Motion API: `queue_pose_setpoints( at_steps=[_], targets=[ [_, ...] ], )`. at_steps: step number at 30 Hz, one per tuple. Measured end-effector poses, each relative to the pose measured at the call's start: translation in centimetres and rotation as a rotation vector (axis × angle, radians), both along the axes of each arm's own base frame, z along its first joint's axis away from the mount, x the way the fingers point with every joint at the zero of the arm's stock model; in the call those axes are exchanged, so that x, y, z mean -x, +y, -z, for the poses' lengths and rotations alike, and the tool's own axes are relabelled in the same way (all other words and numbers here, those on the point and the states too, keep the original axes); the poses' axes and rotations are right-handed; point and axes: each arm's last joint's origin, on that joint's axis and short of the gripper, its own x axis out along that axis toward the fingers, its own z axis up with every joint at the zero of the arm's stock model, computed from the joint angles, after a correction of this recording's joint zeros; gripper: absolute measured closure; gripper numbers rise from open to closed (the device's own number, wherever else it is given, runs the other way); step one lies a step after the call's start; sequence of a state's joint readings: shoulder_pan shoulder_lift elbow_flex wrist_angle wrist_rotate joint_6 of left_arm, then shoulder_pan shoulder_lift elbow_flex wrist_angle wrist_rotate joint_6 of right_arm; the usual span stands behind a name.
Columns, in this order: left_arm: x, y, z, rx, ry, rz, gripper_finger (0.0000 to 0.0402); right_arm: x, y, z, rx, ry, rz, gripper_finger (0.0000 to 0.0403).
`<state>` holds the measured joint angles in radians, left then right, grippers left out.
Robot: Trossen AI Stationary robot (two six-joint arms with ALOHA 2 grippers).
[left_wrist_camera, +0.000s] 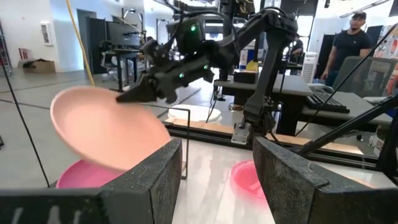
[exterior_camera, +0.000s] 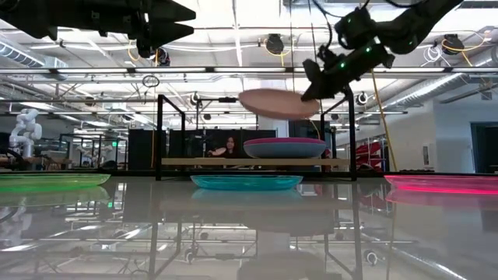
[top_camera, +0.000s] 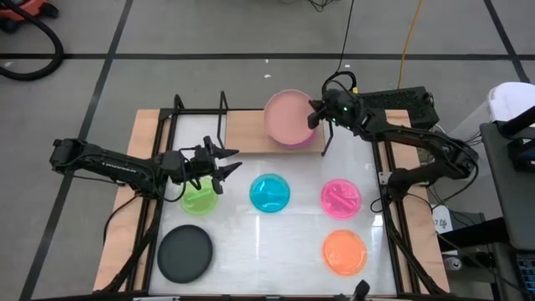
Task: Place and stack plates onto a shelf
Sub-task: Stack the large light orange plate on top of the large pink plate on the shelf, then stack the large black plate on top of the large light orange plate on the shelf
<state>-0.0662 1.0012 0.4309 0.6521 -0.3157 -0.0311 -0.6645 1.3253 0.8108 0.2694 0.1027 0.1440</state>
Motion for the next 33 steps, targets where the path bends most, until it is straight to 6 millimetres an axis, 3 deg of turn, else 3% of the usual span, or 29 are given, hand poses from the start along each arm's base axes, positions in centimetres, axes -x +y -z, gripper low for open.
queue_pose_setpoints(
  at_steps=[9,20,26,33],
  targets=[
    [0.0,0.0,0.1,0.000,0.005,0.000,0.0199,-1.1,-1.1,2.8,-0.042,0.076,0.014,0.0390],
    [0.0,0.0,0.1,0.003,0.005,0.000,0.0199,-0.8,-1.1,2.5,0.020,0.127,0.076,0.0362],
    [0.0,0.0,0.1,0.003,0.009,0.000,0.0199,-0.2,-0.6,0.7,0.077,0.079,0.059,0.0307],
    [0.0,0.0,0.2,0.000,0.021,0.000,0.0199,0.4,2.5,-4.7,0.205,-0.206,-0.256,0.0262]
  ],
)
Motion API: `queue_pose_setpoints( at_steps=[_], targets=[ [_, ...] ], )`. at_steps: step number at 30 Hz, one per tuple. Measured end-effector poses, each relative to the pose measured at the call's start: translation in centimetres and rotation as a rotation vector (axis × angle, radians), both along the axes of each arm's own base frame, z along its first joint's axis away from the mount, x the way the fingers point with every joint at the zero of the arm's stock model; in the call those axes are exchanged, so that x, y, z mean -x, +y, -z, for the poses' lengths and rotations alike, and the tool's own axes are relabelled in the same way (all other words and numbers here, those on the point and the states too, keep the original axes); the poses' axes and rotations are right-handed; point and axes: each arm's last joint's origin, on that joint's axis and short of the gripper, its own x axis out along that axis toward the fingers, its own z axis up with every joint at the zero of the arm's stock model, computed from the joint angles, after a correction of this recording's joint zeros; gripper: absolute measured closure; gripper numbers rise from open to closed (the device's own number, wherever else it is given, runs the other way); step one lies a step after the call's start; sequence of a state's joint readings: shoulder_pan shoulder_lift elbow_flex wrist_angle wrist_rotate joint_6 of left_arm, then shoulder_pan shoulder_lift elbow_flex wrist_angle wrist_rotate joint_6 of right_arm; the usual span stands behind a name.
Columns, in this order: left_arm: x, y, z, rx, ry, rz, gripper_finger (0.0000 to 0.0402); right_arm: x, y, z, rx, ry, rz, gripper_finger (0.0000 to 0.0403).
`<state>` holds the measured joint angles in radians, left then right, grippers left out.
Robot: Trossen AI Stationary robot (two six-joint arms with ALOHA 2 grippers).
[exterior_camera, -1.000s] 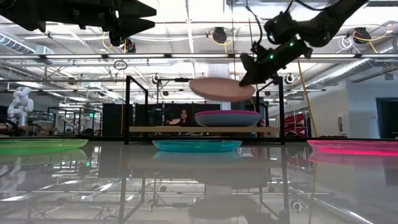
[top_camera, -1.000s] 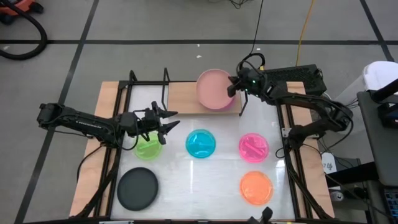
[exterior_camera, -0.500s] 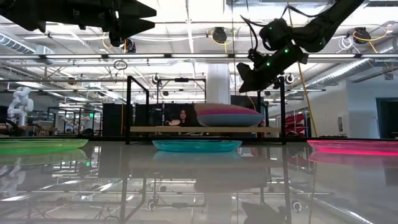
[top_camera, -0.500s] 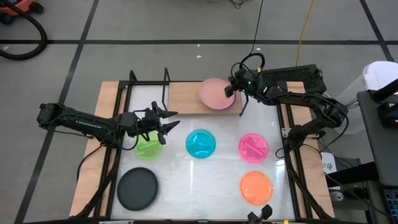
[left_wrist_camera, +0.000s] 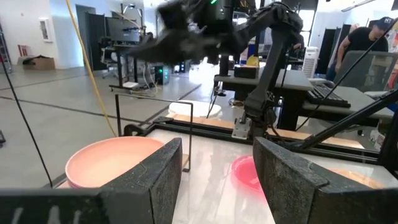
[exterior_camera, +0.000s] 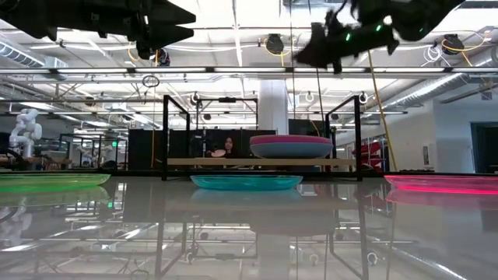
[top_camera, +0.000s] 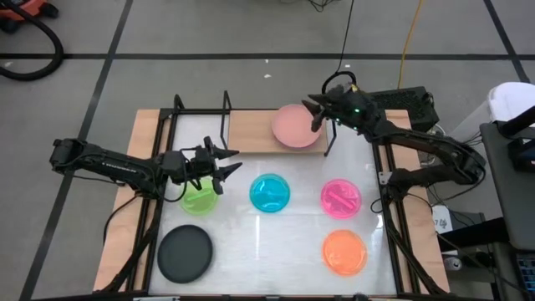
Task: Place and stack plates onto a shelf
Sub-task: Stack the large black plate on top of the large light orange plate on the shelf
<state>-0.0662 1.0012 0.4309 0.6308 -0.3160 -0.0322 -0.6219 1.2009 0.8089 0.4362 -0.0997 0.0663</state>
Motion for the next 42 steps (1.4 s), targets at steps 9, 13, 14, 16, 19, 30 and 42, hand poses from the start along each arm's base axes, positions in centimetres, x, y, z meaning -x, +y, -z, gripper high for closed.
queue_pose_setpoints(
  at_steps=[9,13,14,16,19,30,42],
  targets=[
    [0.0,0.0,0.0,0.007,0.003,0.001,0.0199,1.5,6.9,-3.5,0.115,-0.164,-0.412,0.0267],
    [0.0,0.0,0.1,0.018,0.003,0.001,0.0199,1.3,9.9,-1.0,0.065,-0.120,-0.563,0.0268],
    [0.0,0.0,0.1,0.019,0.003,0.001,0.0199,1.2,10.5,0.0,0.045,-0.099,-0.592,0.0268],
    [0.0,0.0,0.1,0.026,0.002,0.001,0.0199,1.2,11.6,1.7,0.010,-0.071,-0.629,0.0268],
    [0.0,0.0,0.3,0.027,0.019,0.001,0.0199,1.4,13.2,3.9,0.002,-0.076,-0.619,0.0268],
    [-0.5,-0.4,0.3,0.089,0.287,0.005,0.0199,2.6,15.5,6.7,0.037,-0.158,-0.636,0.0268],
    [0.1,-3.4,-3.4,0.273,0.835,0.168,0.0199,2.6,15.5,6.8,0.017,-0.151,-0.638,0.0268]
  ],
)
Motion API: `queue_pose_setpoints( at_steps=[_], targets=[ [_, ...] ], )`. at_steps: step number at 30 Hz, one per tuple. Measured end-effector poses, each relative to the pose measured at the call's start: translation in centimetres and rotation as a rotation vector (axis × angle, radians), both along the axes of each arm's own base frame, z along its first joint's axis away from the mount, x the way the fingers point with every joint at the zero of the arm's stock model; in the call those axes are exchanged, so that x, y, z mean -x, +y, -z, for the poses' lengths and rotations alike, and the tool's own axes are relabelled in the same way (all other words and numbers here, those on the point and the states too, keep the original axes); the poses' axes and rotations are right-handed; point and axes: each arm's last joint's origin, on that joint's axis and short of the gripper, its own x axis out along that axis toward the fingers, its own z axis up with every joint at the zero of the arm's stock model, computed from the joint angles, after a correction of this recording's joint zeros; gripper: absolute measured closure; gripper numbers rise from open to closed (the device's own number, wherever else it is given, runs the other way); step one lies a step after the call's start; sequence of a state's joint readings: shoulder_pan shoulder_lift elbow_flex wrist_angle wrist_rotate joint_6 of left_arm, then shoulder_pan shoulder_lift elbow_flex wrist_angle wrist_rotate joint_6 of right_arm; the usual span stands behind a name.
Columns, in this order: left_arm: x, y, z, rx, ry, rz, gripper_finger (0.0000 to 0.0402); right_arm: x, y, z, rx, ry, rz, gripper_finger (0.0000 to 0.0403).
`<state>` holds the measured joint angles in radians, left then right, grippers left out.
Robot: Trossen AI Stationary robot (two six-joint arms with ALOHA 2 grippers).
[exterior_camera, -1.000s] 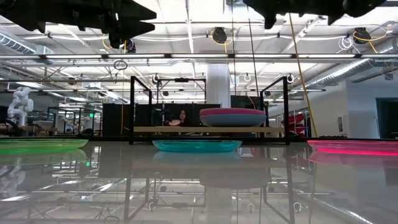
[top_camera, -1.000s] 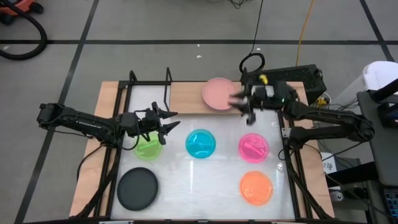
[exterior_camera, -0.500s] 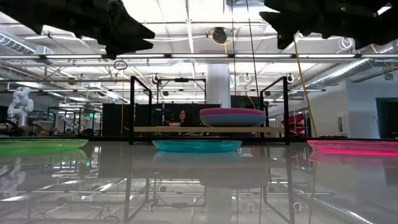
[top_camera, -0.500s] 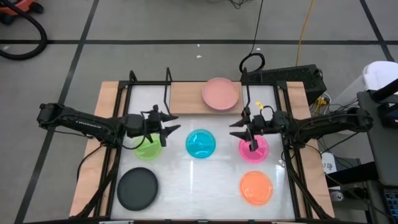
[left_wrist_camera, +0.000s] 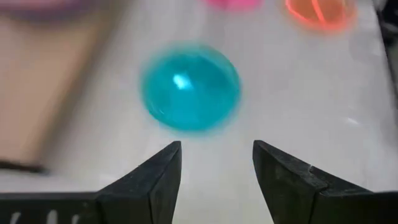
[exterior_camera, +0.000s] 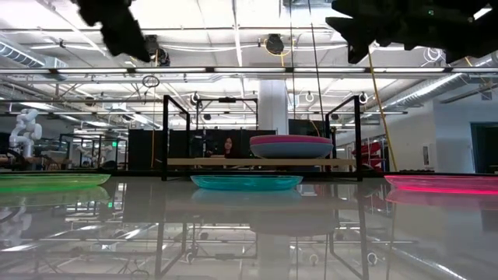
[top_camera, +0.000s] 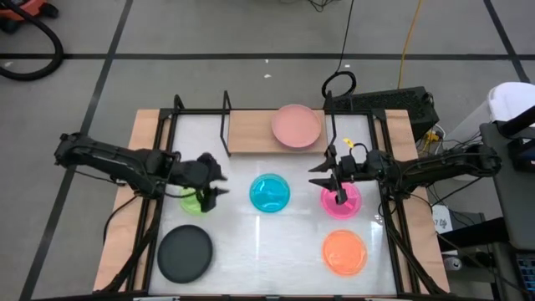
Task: Place and stack plates onto a shelf
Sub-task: Stack the large black plate on top of the large light orange plate on the shelf
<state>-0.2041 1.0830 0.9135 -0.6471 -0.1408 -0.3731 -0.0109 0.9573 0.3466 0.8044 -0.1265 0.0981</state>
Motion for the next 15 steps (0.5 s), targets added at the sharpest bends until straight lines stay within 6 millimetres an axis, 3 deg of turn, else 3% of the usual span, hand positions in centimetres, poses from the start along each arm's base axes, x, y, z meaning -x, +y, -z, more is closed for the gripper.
queue_pose_setpoints(
  at_steps=[4,8,15],
  targets=[
    [0.6,-1.7,1.8,0.128,0.202,0.022,0.0199,0.0,0.1,0.1,-0.013,0.012,-0.011,0.0268],
    [1.6,-3.6,3.7,0.148,0.428,0.044,0.0199,0.0,0.3,0.2,-0.010,0.024,-0.020,0.0268],
    [1.1,-6.4,5.9,0.079,0.541,0.202,0.0199,0.0,0.3,0.2,-0.010,0.025,-0.017,0.0268]
  ],
)
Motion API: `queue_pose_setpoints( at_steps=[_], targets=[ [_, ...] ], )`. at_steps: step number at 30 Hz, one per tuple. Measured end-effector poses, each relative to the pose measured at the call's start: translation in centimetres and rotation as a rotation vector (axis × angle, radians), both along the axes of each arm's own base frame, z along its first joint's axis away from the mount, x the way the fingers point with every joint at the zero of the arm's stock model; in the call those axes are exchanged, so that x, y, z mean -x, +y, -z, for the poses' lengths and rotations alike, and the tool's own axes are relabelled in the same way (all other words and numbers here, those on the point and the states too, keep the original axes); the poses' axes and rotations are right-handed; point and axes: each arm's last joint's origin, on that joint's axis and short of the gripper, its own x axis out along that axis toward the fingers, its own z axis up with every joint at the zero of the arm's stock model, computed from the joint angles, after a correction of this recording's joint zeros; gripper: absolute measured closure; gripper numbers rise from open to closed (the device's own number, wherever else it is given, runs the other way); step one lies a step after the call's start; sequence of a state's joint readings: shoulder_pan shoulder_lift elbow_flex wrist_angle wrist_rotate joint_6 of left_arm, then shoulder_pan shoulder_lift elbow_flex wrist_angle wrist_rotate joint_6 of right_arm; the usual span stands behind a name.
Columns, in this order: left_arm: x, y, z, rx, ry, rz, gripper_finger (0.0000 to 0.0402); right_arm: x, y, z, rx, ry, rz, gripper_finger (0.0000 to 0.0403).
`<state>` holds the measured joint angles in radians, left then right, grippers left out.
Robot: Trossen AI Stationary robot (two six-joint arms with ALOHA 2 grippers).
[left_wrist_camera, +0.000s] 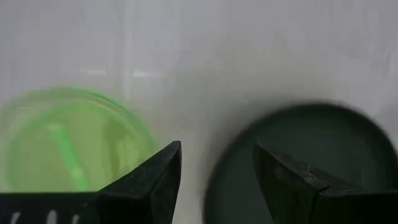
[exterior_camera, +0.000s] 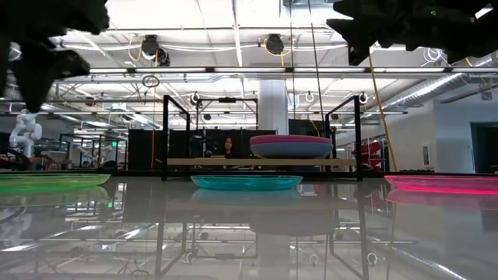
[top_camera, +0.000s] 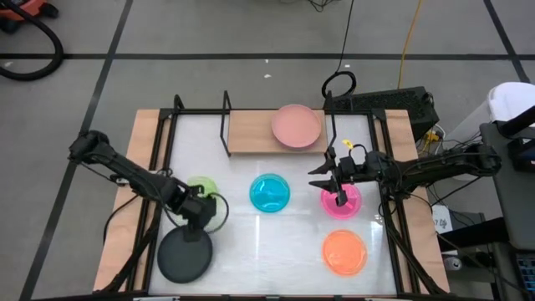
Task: Place and stack plates onto a shelf
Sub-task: Stack the large black plate on top of the large light orange plate on the shelf
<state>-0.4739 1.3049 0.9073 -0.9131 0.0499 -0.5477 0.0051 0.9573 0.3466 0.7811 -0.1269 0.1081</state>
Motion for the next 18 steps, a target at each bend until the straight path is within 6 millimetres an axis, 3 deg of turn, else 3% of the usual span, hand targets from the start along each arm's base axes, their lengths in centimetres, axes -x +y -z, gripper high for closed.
queue_pose_setpoints(
  at_steps=[6,18],
  targets=[
    [-0.9,-0.9,2.2,0.062,0.137,0.084,0.0199,0.0,0.0,0.0,0.000,0.000,0.000,0.0268],
    [-2.7,-1.7,4.8,0.048,0.136,0.196,0.0199,0.0,0.5,0.1,-0.010,0.013,-0.024,0.0268]
  ],
)
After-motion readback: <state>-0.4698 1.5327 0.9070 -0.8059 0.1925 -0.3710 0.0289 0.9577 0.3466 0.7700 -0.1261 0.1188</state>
